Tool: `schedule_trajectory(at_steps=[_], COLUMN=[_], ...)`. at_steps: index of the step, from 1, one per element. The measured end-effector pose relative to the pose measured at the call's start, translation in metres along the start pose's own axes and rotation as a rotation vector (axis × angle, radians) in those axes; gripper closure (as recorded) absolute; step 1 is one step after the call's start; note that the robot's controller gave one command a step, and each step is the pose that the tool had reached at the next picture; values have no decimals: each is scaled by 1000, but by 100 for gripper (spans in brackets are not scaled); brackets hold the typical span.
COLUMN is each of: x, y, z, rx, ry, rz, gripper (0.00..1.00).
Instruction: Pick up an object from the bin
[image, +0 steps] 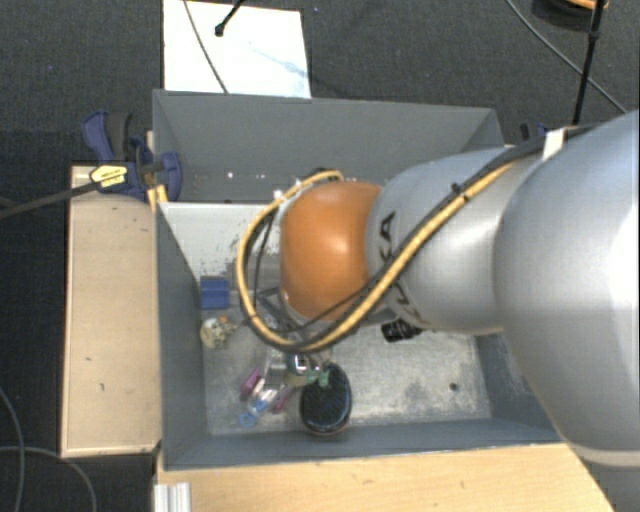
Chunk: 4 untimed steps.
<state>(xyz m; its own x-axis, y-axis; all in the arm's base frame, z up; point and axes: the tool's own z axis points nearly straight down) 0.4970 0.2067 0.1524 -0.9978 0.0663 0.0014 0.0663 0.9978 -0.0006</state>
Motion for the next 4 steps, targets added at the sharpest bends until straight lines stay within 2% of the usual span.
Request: schedule_trajectory(at_steps=[1, 2, 3, 4], x=[-1, 10, 13, -52], y=[0, -34, -32, -33], z=[-1, 83, 80, -65], rx=[-2, -4, -3, -5], ry=[-2, -11, 1, -11], rz=[2, -104, -103, 144], gripper=[0, 0, 100, 100])
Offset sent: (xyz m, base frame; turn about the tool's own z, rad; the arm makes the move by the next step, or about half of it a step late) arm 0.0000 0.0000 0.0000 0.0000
